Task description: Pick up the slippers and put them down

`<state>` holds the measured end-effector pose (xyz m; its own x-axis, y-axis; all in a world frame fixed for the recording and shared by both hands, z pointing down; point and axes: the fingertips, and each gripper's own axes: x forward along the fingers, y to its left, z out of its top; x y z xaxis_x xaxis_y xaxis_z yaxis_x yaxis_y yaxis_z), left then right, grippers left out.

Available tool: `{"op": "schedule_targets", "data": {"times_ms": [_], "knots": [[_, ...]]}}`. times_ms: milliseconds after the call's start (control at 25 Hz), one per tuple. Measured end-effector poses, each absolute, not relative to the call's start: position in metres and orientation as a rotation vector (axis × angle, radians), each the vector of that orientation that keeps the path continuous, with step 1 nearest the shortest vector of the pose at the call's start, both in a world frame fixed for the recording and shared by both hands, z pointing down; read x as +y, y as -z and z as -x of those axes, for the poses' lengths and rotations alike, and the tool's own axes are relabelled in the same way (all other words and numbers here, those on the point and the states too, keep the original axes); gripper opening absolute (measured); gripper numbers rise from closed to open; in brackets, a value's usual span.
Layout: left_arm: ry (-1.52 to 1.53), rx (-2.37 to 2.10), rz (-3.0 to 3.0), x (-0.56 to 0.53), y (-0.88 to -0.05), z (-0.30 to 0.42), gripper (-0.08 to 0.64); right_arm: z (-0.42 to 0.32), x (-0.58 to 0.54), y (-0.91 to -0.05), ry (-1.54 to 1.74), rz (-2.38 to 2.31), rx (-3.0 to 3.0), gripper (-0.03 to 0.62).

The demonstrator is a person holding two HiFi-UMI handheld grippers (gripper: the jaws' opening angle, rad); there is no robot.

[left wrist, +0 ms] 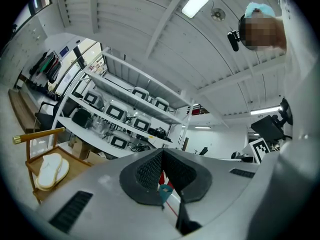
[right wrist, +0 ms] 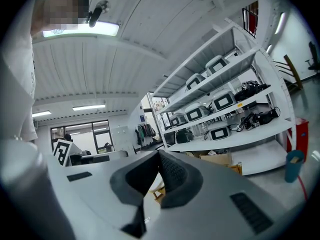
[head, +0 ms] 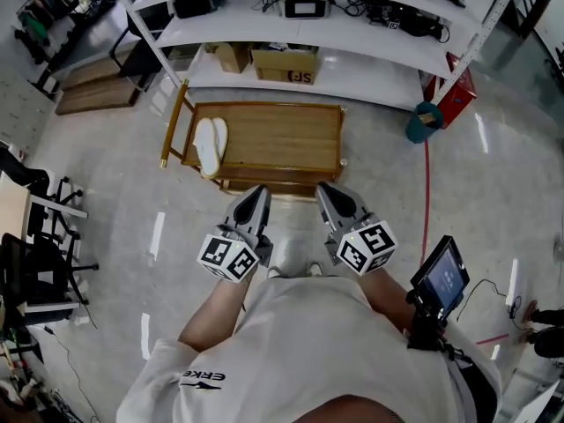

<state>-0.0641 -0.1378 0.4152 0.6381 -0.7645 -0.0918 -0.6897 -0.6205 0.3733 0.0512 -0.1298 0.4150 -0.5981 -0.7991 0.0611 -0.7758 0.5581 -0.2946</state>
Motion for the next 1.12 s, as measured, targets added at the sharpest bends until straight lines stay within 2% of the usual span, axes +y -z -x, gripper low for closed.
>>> {"op": "schedule_targets", "data": {"times_ms": [1120], "knots": [[0.311, -1.022, -2.608, -0.141, -0.419, 0.096, 0.003, -0.003, -0.124, -0.416, 0.434, 1.483, 2.682, 0.005]]}}
